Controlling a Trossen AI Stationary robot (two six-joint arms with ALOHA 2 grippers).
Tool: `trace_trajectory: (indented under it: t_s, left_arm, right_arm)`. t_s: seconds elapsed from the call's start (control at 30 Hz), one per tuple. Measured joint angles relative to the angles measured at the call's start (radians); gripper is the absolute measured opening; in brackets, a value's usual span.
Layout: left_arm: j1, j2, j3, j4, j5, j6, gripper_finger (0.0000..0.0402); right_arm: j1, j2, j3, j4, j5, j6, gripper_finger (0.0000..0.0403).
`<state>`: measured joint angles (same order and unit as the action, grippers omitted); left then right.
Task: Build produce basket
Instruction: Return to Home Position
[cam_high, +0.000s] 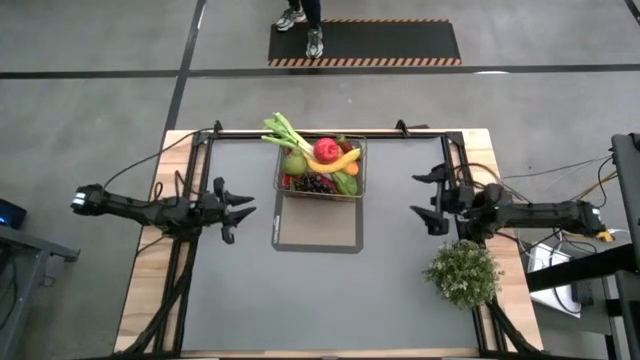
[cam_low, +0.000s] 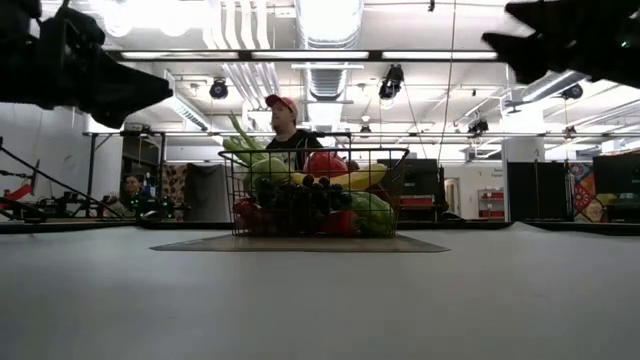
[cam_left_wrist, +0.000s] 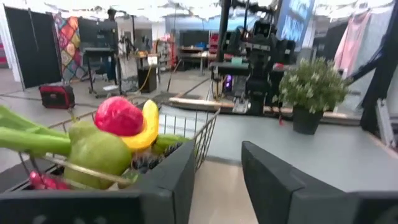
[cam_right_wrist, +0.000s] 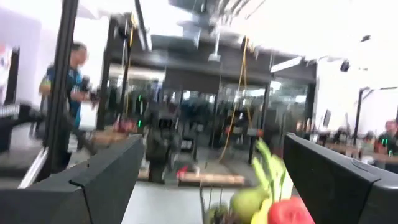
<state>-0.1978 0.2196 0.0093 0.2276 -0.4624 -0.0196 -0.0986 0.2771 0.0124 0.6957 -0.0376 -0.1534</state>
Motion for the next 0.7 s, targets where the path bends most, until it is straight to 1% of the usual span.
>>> trace_trajectory:
  t_s: [0.13, 0.23, 0.33, 0.5, 0.7]
  left_arm:
    - [0.0, -0.064, 0.0, 0.015, 0.022, 0.01, 0.0092]
    - [0.0, -0.105, -0.001, -0.022, 0.035, 0.034, 0.0082]
    - [0.0, -0.134, -0.001, -0.067, 0.036, 0.032, 0.0078]
    - [0.0, -0.152, -0.002, -0.094, 0.038, 0.027, 0.0077]
    - [0.0, -0.135, -0.003, -0.115, 0.038, 0.012, 0.0077]
  right_arm:
    - [0.0, -0.086, 0.0, -0.056, -0.004, 0.004, 0.0368]
    - [0.0, -0.143, 0.0, -0.127, -0.005, 0.004, 0.0368]
    - [0.0, -0.199, 0.0, -0.168, -0.004, 0.012, 0.0368]
    - [0.0, -0.274, 0.0, -0.269, 0.015, 0.002, 0.0368]
    - [0.0, -0.268, -0.001, -0.33, 0.073, -0.052, 0.0368]
